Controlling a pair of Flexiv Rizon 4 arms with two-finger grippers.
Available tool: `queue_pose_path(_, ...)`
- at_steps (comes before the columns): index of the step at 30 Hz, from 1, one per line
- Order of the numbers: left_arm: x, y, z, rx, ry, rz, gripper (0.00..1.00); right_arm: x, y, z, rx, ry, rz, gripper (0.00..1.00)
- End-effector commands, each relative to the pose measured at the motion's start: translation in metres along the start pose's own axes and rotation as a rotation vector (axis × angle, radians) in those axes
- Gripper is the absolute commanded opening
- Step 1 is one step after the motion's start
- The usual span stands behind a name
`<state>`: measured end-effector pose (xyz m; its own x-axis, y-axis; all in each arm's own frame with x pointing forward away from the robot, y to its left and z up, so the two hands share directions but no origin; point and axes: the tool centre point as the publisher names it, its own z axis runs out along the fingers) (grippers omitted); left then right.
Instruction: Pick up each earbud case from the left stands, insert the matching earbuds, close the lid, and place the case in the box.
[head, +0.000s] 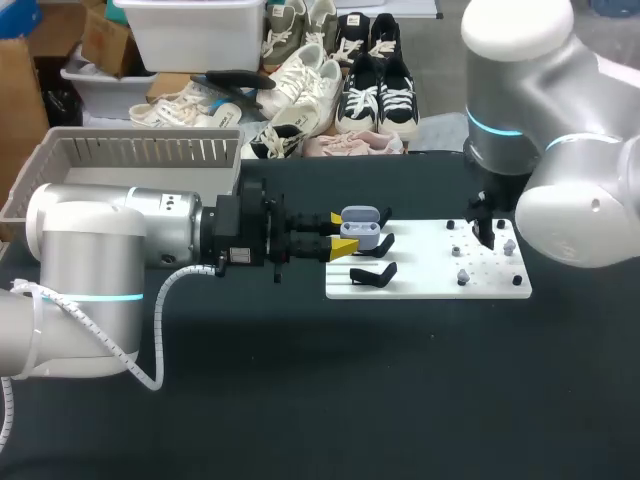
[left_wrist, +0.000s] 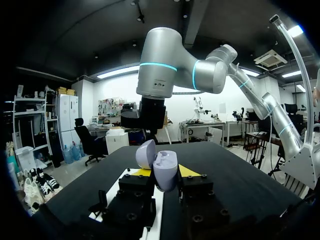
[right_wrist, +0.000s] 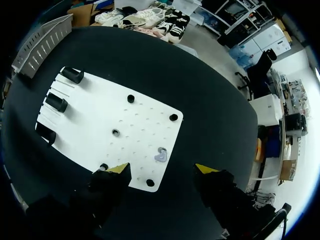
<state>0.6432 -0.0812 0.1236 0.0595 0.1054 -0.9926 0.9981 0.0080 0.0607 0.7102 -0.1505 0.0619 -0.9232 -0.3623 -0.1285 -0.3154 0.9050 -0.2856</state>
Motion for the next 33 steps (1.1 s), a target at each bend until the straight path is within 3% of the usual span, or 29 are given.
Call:
queue_pose_path(1, 0.0, -0.001, 0.0, -0.002, -0.003, 0.001, 0.0, 0.001, 0.001, 0.005, -0.004, 0.005, 0.0, 0.76)
queue_pose_path(2, 0.0, -0.001, 0.0, -0.002, -0.003, 0.001, 0.0, 0.001, 0.002, 0.006, -0.006, 0.007, 0.0, 0.74)
queue_pose_path(5, 0.0, -0.001, 0.0, -0.002, -0.003, 0.001, 0.0, 0.001, 0.004, 0.008, -0.009, 0.009, 0.0, 0.55)
queue_pose_path(7, 0.0, -0.001, 0.0, -0.002, -0.003, 0.001, 0.0, 0.0, 0.004, 0.01, -0.01, 0.012, -0.001, 0.55)
queue_pose_path(8, 0.0, -0.001, 0.0, -0.002, -0.003, 0.001, 0.0, 0.0, 0.005, 0.011, -0.009, 0.013, -0.002, 0.5)
queue_pose_path(33, 0.0, -0.001, 0.0, -0.002, -0.003, 0.001, 0.0, -0.004, 0.004, 0.03, -0.006, 0.055, 0.018, 0.43)
